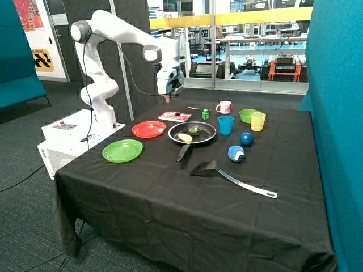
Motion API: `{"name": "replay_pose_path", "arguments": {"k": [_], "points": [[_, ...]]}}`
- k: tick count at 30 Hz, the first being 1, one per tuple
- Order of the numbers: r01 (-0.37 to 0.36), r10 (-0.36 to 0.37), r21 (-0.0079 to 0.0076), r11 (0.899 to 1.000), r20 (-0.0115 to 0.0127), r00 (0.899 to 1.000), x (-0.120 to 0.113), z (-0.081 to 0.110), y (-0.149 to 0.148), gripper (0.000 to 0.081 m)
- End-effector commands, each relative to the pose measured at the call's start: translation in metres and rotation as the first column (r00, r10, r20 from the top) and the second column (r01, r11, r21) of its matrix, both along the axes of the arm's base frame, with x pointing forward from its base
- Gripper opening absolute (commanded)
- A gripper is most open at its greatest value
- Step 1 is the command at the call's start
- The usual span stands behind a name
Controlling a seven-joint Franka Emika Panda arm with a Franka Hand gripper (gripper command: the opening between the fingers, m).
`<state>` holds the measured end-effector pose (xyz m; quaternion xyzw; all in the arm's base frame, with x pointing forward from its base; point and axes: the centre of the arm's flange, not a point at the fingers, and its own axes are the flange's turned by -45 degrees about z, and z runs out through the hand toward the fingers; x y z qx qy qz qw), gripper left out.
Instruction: Serve the vegetables in different plates
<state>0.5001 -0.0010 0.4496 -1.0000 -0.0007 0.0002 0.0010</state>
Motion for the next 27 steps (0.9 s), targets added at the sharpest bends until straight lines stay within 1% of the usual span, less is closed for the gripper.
{"name": "replay_pose_path", "arguments": {"k": [1,4,5,6,8,10,19,27], "points": [[-0.065,0.065,-0.0021,0.998,0.0004,0.998,0.0,0.0,0.001,0.0808],[-0.066,0.066,-0.0021,0.998,0.0004,0.998,0.004,-0.002,0.001,0.0808],[-0.066,0.066,-0.0021,0.998,0.0004,0.998,0.004,-0.002,0.001,0.0774],[-0.067,0.067,-0.0021,0.998,0.0004,0.998,0.006,-0.003,0.002,0.0681],[-0.067,0.067,-0.0021,0.998,0.0004,0.998,0.008,-0.005,0.002,0.0612],[-0.068,0.068,-0.0021,0.998,0.0004,0.998,0.01,-0.006,0.002,0.0585],[-0.094,0.094,-0.0021,0.996,0.0004,0.996,0.025,-0.016,0.001,0.0579],[-0.151,0.151,-0.0021,0.988,0.0004,0.988,0.046,-0.026,-0.002,0.0576]]}}
